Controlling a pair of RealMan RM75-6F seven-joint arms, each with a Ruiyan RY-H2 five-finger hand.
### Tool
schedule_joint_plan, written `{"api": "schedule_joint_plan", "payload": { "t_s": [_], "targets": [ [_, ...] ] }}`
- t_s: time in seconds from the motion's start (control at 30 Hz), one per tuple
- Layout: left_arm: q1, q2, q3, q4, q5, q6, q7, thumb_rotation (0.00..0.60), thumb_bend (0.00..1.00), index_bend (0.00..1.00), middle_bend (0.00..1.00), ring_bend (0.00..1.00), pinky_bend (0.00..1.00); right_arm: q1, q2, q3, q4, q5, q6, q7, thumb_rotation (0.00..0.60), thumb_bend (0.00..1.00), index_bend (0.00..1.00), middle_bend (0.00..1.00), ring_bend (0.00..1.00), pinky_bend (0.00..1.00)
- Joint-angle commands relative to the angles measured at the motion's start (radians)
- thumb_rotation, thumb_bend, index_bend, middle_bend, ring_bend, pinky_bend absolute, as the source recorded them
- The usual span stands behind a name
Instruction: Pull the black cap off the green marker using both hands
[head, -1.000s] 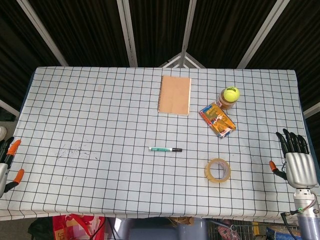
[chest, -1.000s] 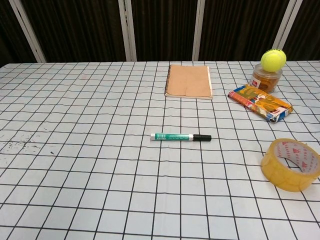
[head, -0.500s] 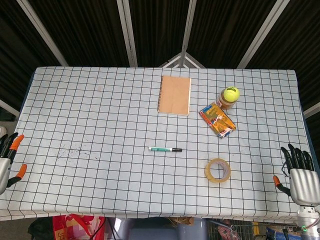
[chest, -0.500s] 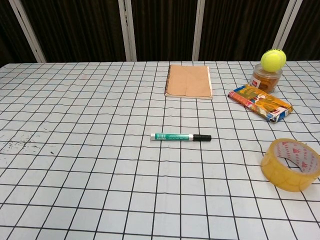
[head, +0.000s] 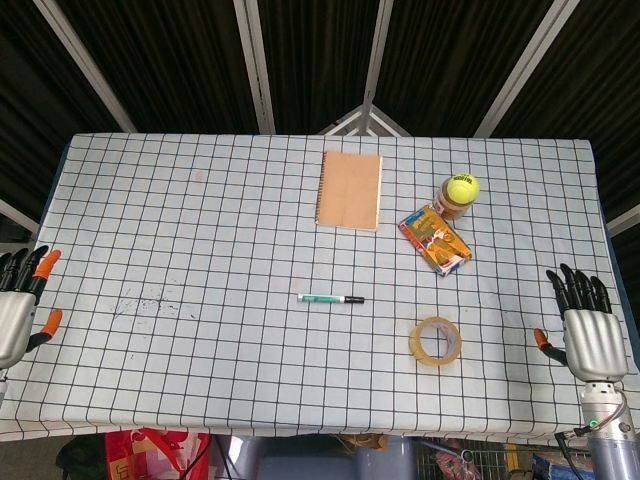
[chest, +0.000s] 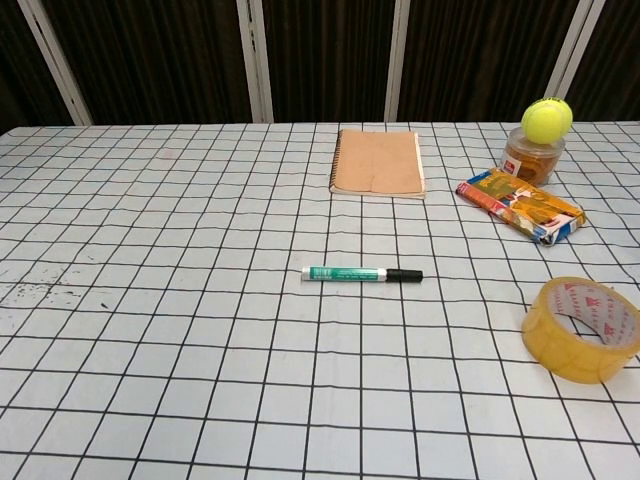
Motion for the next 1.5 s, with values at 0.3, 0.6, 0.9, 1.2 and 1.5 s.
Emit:
{"api": "schedule_joint_plan", "payload": {
  "t_s": [0.3, 0.6, 0.9, 1.2, 1.5],
  "targets": [
    [-0.120, -0.046, -0.091, 0.013, -0.142, -0.100, 0.110, 0.600, 0.50, 0.04, 0.05, 0.00, 0.03, 0.015, -0.026, 0.004, 0.024, -0.022, 0.017, -0.026, 0.600, 0.30, 0.10, 0.03, 0.03, 0.06],
    [-0.352, -0.203, -0.247, 0.090, -0.458, -0.302, 0.163, 0.600, 0.50, 0.07, 0.12, 0.00, 0.01, 0.043, -0.020, 0.027, -0.038, 0.019, 0.000, -0.122, 0.600, 0.30, 0.10, 0.03, 0.03, 0.06],
    [-0.581, -0.333, -0.295, 0.091, -0.720, -0.303, 0.460, 0.600, 0.49, 0.16, 0.11, 0.00, 0.01, 0.071, -0.028, 0.036, -0.057, 0.076, -0.031, -0.211, 0.600, 0.30, 0.10, 0.03, 0.03, 0.06],
    [-0.784, -0.397, -0.357, 0.005, -1.077, -0.273, 0.644, 0.600, 0.49, 0.18, 0.04, 0.00, 0.00, 0.086, -0.039, 0.034, -0.061, 0.099, -0.042, -0.241, 0.600, 0.30, 0.10, 0.03, 0.02, 0.05],
    [-0.936, -0.467, -0.338, -0.022, -1.186, -0.211, 0.732, 0.600, 0.49, 0.20, 0.02, 0.00, 0.00, 0.095, -0.042, 0.032, -0.044, 0.126, -0.058, -0.238, 0.600, 0.30, 0.10, 0.03, 0.02, 0.05]
  ]
}}
